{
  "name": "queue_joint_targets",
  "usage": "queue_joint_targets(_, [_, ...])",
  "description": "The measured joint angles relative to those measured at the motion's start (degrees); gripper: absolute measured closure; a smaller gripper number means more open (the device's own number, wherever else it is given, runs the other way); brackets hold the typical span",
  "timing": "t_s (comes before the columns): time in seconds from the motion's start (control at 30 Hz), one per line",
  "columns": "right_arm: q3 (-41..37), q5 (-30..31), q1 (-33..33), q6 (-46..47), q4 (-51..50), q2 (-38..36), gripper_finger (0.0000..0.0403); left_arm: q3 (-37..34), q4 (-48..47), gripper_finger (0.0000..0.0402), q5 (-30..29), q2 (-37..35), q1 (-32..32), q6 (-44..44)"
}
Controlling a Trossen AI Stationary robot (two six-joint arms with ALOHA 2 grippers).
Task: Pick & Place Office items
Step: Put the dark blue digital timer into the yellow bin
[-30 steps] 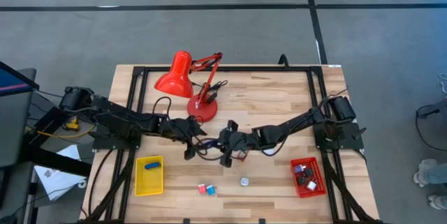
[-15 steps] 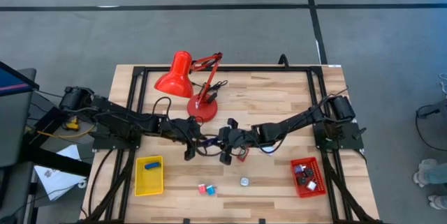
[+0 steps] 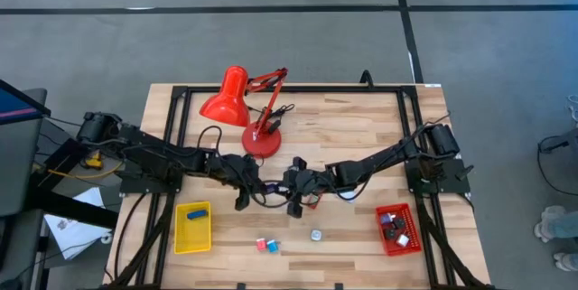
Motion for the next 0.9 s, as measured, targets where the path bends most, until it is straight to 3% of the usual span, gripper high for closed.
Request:
queue_joint_targets(0.13, [0.01,-1.37,-0.20,-0.01,-1.89,-0.66,0.0251,0.06,-1.98,0.0344,0.22,-2.02,-0.57,0.00])
queue_joint_targets(0.4, [-0.02,-0.93,-0.54,1.57,-16.62,-4.83,0.0135,0.03,-17.02,0.0348,1.37,-14.14,-4.18,-5.09])
queue_joint_targets(0.57, [-0.02,-0.83,-1.14,2.54,-18.57,-6.08,0.0116,0.01,-26.80,0.0350,1.39,-17.99,-11.76,-15.40])
queue_joint_targets(0.77, [-0.03,-0.70,-3.00,2.56,-19.24,-5.68,0.0116,1.24,-29.16,0.0352,0.98,-18.44,-22.75,-25.94])
queue_joint_targets(0.9, [-0.07,-0.62,-4.86,4.69,-19.21,-5.66,0.0116,5.25,-40.03,0.0352,-5.84,-18.39,-29.58,-31.79])
